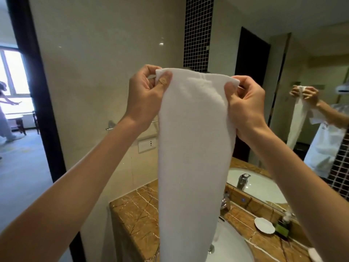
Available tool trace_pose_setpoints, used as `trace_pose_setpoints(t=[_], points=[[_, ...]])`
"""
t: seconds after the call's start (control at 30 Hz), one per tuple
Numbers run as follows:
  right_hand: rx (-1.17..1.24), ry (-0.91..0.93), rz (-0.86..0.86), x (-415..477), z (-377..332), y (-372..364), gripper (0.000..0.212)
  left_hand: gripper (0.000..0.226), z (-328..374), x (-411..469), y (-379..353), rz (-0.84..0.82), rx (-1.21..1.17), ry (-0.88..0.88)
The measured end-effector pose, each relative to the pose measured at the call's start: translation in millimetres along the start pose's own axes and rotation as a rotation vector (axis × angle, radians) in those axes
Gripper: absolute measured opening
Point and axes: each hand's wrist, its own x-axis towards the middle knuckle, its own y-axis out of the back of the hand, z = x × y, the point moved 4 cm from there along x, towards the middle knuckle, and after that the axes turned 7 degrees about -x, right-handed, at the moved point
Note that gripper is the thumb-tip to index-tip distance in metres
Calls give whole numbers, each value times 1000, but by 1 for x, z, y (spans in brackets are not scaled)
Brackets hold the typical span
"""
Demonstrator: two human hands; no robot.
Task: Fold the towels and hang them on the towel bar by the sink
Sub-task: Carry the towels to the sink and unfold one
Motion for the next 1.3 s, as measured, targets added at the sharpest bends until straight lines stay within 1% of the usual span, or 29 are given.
trace_pose_setpoints(t=[0.1, 0.23, 0.33, 0.4, 0.5, 0.63, 0.8, 0.97, 1.17, 1.3], points=[[11, -25, -18, 1, 6, -2, 10, 13, -8, -4, 1, 20, 20, 17], [-14, -87, -70, 0, 31, -7, 2, 13, -31, -12, 8, 27, 135, 63], [-48, -166, -155, -8, 67, -17, 7, 14, -58, -24, 16, 17, 240, 115], [-71, -231, -225, -17, 96, -25, 6, 13, -77, -36, 24, 3, 295, 162], [-125, -281, -307, -33, 138, -36, 5, 12, -106, -58, 38, -13, 340, 245], [-157, -292, -377, -56, 178, -53, 9, 12, -140, -84, 59, -5, 412, 336], [-177, -328, -477, -83, 223, -75, 7, 14, -173, -114, 85, 26, 495, 440], [-207, -331, -550, -97, 253, -100, 7, 10, -196, -134, 111, 36, 587, 506], [-274, -335, -620, -101, 285, -134, 18, 11, -223, -141, 146, 103, 752, 541], [-257, -372, -655, -103, 306, -159, 13, 12, -244, -141, 172, 121, 782, 588]])
